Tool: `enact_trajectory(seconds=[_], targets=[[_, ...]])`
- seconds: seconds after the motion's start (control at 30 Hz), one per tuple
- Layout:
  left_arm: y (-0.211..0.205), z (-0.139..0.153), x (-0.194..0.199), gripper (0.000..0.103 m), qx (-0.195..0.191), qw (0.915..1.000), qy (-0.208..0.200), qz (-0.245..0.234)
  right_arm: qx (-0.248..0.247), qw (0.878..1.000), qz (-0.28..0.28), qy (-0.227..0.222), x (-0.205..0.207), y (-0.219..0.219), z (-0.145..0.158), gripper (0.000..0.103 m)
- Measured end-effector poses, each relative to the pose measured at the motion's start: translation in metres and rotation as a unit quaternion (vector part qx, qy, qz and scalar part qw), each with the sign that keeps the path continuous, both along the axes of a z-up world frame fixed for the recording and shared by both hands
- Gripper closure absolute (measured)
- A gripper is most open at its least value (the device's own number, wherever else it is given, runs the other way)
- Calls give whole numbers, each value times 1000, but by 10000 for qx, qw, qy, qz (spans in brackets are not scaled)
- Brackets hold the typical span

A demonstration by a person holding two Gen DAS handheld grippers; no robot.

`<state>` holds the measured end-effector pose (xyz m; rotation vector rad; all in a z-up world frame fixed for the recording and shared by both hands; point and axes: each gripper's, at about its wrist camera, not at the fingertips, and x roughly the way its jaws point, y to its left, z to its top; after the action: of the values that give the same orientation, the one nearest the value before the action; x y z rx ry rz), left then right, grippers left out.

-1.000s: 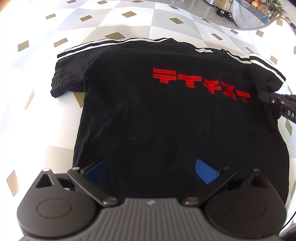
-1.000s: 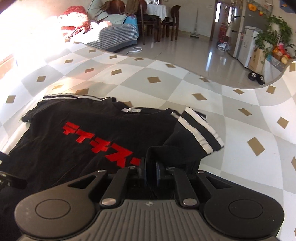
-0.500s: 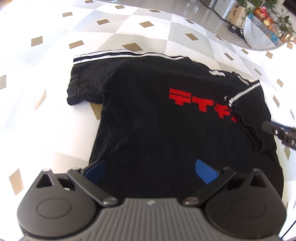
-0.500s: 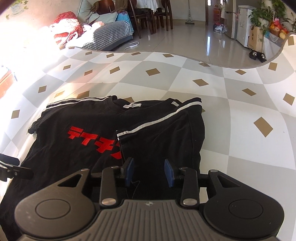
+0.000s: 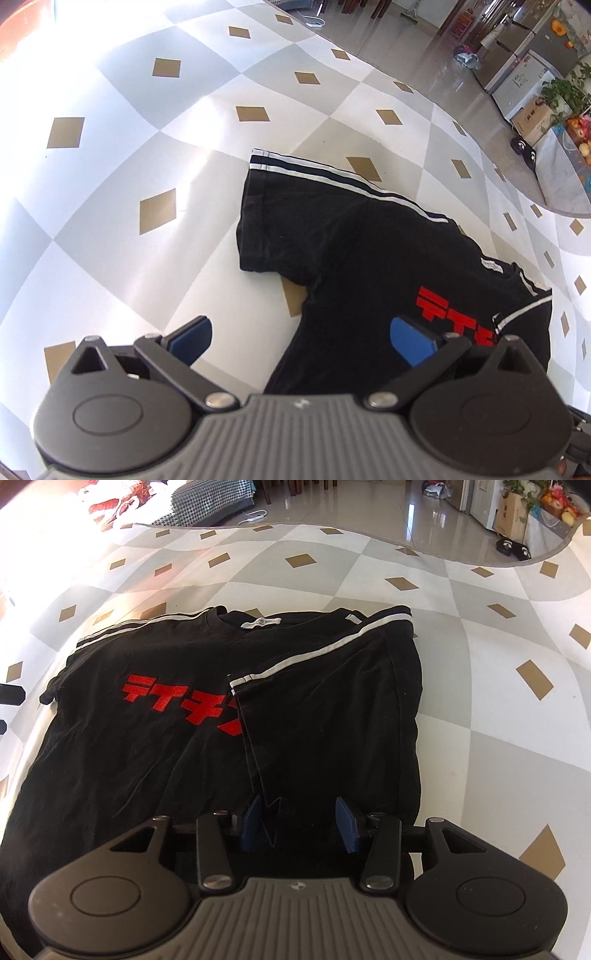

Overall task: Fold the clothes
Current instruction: 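Open the right tool and move the left tool to the other shirt side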

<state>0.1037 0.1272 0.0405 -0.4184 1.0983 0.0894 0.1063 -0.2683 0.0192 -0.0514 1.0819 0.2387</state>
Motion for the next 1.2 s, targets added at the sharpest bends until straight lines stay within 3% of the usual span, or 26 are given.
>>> enact_trajectory(seconds=[0.1, 0.2, 0.43, 0.63, 1.2], targets=[[9, -1, 9, 0, -57, 9999, -12, 129, 29, 9991, -410, 124, -6, 2, 7, 59], [17, -5, 18, 0, -177, 9996, -1, 215, 359, 9964, -714, 298, -17, 5, 14, 58], [35, -24, 38, 0, -758, 9956, 27, 559, 859, 9946, -444, 365, -54, 40, 25, 56], [47, -38, 55, 0, -1009, 9925, -22, 696, 348, 9990, 195, 223, -62, 67, 24, 56], [51, -56, 85, 2, -1062, 9927, -120, 552, 370, 9983, 201, 398, -48, 71, 14, 56]])
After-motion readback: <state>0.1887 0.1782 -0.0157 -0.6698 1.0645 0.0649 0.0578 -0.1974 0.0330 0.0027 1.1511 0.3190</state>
